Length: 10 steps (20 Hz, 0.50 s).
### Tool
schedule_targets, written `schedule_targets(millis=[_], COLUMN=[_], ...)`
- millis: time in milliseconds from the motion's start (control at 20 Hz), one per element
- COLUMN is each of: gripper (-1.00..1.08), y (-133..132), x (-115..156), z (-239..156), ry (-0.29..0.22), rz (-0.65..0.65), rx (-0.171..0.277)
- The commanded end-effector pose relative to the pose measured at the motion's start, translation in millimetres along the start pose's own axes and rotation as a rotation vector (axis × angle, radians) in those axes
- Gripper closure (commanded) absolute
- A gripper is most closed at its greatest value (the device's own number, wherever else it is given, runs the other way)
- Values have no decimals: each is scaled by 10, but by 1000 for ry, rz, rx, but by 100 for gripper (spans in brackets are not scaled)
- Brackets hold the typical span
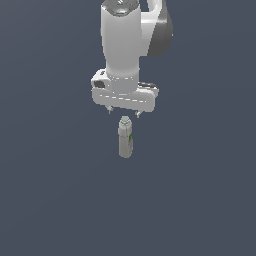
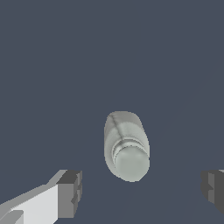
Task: Pick up the object and move it to a goal position.
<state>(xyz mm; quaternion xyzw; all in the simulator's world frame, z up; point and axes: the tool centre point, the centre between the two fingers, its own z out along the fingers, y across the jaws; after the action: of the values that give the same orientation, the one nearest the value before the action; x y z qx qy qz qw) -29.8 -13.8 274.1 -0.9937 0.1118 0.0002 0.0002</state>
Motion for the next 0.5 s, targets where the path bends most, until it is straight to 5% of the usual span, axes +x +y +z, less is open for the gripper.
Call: schedule_targets(millis=[0, 450], gripper=[-92, -92], y=[2, 5], x=[-3, 5], z=[86, 426], ry=[-1, 0], rz=[1, 4], rx=[0, 0])
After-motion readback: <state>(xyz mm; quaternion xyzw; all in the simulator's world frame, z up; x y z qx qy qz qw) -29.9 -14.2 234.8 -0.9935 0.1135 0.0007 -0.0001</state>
